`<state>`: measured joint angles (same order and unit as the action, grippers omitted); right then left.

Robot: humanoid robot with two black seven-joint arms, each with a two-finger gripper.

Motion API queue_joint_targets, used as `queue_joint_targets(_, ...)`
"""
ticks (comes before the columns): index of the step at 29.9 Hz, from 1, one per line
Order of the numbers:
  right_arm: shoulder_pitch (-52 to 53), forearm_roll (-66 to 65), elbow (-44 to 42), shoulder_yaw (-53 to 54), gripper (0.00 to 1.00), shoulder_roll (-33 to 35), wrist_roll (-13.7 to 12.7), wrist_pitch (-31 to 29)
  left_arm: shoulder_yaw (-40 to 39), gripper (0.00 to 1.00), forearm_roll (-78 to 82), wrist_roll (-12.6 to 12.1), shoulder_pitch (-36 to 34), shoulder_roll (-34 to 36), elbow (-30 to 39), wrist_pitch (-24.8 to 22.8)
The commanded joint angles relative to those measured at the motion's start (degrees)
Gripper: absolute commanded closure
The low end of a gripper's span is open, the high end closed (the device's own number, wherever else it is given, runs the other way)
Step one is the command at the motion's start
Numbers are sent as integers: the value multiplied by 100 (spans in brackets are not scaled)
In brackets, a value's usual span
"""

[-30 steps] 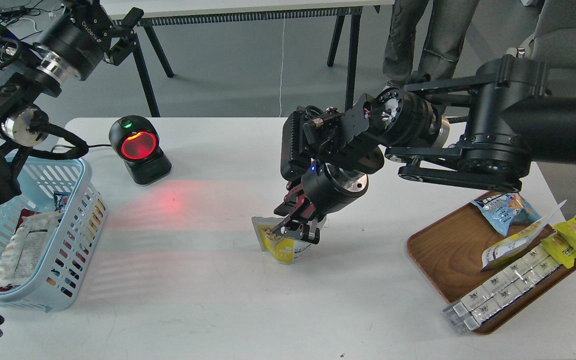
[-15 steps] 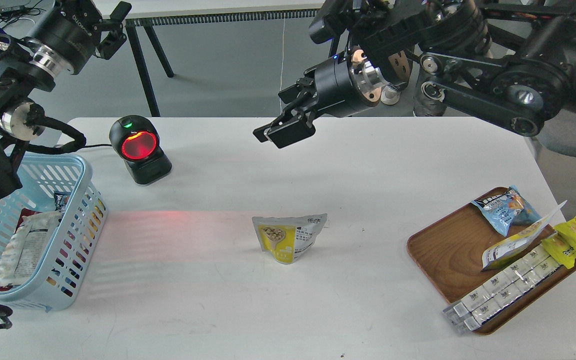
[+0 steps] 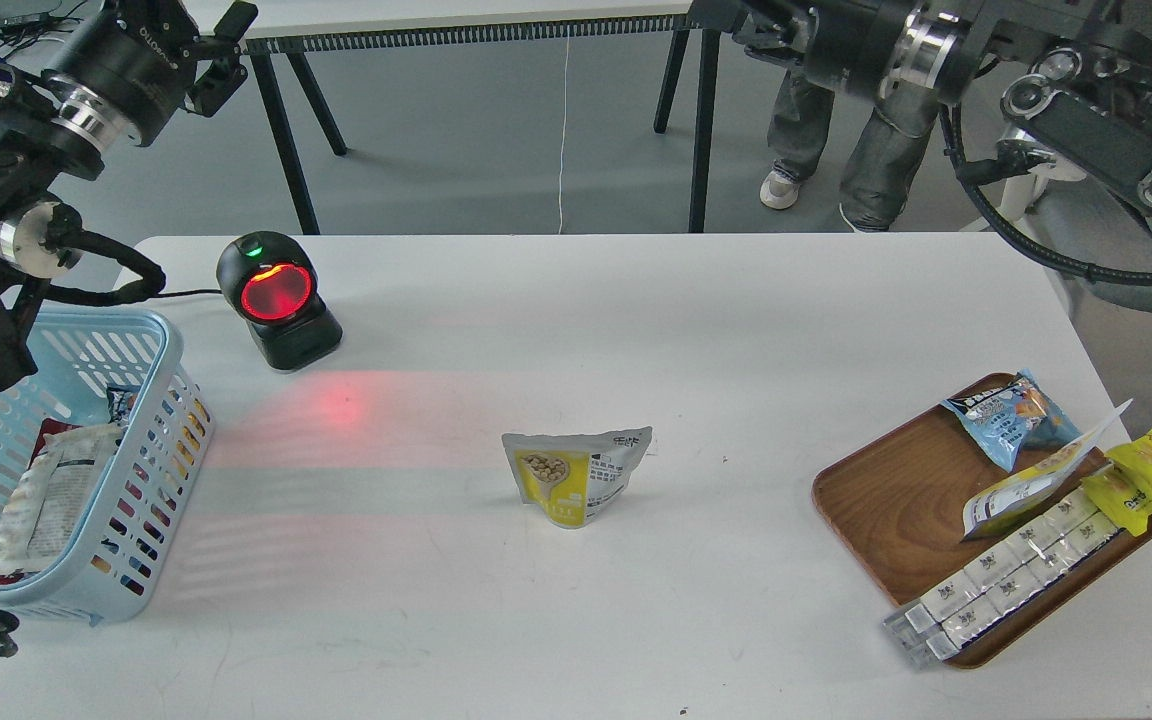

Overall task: Scan snack and place in basket
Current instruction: 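Release the yellow bag on the table and raise the right gripper, then reach the left gripper to the yellow bag and grasp it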

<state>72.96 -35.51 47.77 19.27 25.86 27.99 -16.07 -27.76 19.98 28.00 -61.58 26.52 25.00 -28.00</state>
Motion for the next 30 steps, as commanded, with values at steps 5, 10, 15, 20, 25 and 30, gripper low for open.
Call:
queue_joint_targets(5, -685, 948, -40, 911, 0, -2, 1, 499, 25, 0, 329, 0, -450, 475, 1100, 0)
queue_joint_targets(10, -967, 1292, -58, 1141, 0, 147, 1, 508, -2, 0, 2172, 0, -863, 811, 2428, 0)
queue_joint_targets(15, -1108, 1502, -58, 1228, 0, 296, 1, 622, 33, 0, 4449, 0, -987, 811, 3386, 0)
queue_joint_targets(20, -1248, 2240, -67, 1299, 0, 429, 1, 658, 147, 0, 6795, 0, -943, 741, 4309, 0)
queue_joint_targets(25, -1389, 2724, -84, 1325, 0, 429, 1, 666, 683, 0, 8476, 0, -1004, 346, 4469, 0)
queue_joint_targets(30, -1424, 3172, -356, 1369, 0, 341, 1, 658, 1447, 1, 8900, 0, -1241, 21, 4522, 0)
